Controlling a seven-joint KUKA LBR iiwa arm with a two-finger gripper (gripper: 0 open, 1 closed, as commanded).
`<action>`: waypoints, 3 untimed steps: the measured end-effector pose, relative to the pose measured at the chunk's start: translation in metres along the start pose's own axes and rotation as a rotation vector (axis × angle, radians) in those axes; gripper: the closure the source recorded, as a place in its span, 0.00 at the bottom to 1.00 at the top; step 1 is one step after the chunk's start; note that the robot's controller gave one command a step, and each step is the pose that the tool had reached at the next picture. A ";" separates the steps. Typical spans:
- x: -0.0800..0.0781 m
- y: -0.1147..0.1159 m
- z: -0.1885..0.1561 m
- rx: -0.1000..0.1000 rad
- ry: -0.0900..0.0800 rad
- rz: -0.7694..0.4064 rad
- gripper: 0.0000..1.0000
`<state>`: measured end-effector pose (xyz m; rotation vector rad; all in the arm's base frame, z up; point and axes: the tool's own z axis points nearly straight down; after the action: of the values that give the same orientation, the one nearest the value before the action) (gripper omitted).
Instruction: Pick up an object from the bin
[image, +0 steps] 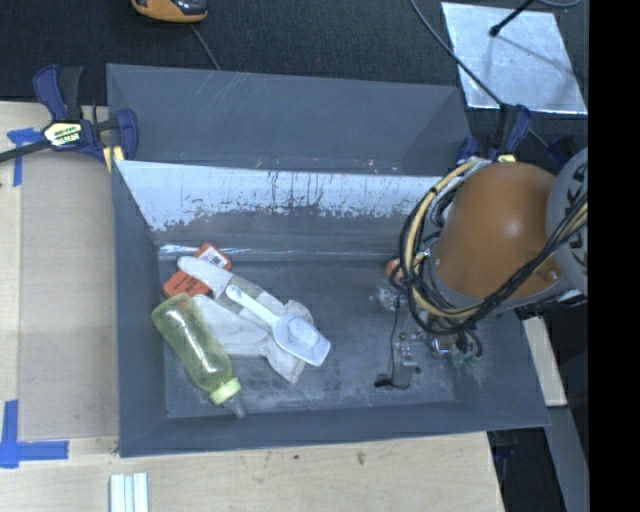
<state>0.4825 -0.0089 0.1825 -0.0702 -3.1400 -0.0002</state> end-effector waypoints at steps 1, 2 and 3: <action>-0.022 0.006 0.030 0.000 -0.006 0.130 0.00; -0.028 0.030 0.056 0.001 0.000 0.167 0.00; -0.031 0.045 0.071 0.000 0.000 -0.013 0.00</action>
Offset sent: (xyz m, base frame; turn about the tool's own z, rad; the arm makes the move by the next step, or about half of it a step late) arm 0.0387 0.0575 -0.0803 -0.0154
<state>0.5157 0.0349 0.1112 -0.0504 -3.1405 0.0003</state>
